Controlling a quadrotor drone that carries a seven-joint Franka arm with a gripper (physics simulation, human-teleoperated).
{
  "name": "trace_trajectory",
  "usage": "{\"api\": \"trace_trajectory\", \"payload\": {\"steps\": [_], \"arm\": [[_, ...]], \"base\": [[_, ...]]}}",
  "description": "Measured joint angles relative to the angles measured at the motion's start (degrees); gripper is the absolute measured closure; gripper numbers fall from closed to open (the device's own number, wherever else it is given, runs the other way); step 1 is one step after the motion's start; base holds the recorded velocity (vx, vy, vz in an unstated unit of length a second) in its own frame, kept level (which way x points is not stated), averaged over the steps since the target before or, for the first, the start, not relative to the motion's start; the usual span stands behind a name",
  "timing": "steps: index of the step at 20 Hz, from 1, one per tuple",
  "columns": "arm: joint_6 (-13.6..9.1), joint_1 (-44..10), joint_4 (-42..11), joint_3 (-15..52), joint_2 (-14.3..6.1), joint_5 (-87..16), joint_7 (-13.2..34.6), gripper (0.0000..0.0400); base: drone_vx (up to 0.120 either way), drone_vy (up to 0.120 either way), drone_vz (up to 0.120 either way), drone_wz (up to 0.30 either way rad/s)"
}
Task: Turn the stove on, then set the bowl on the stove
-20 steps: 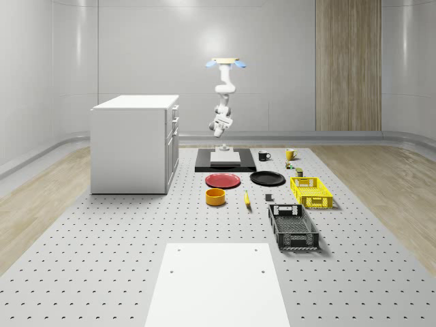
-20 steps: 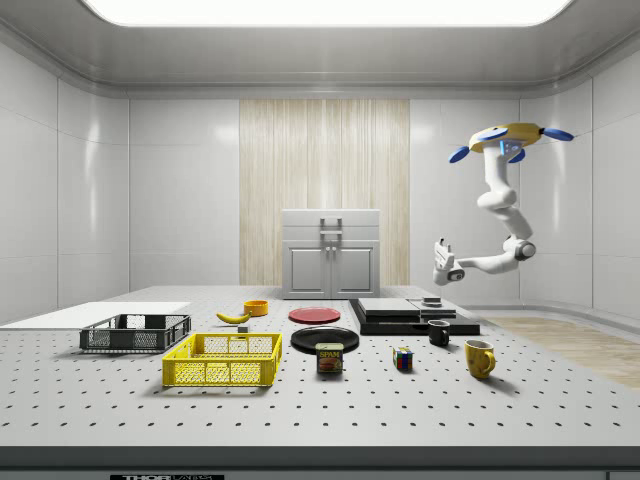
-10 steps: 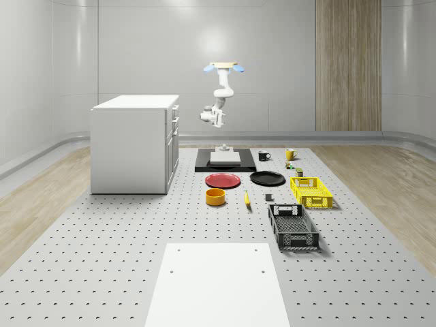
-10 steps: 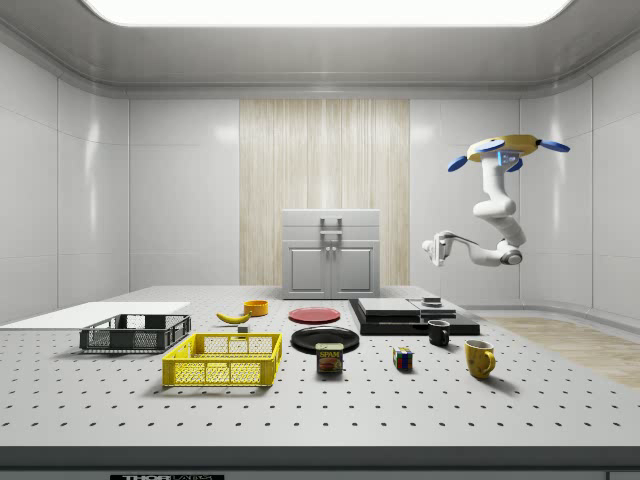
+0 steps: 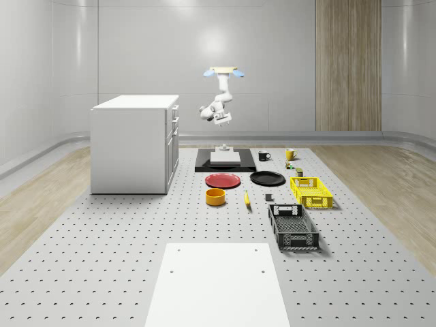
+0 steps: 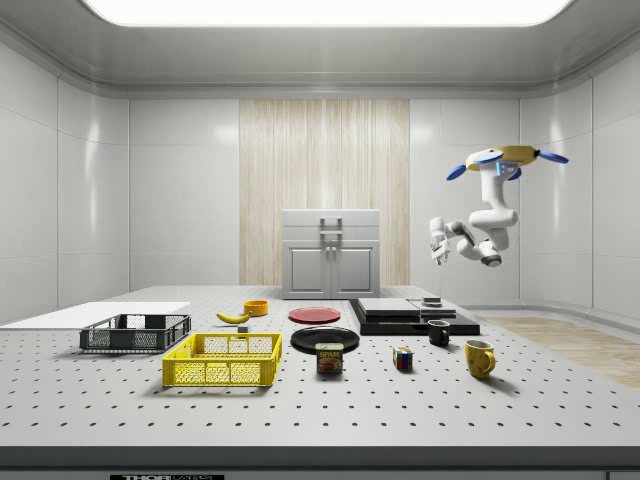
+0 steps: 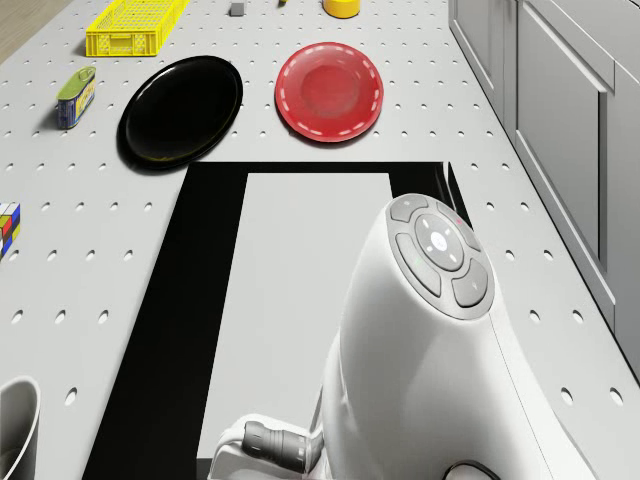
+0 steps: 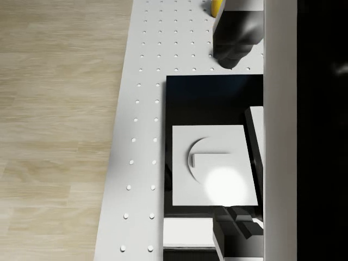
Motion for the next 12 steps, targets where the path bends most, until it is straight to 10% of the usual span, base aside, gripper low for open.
{"api": "trace_trajectory", "payload": {"steps": [12], "arm": [[-2.79,-10.73,-1.34,5.35,-5.44,-4.03,7.21,0.0000]], "base": [[0.093,0.000,-0.120,0.000]]}}
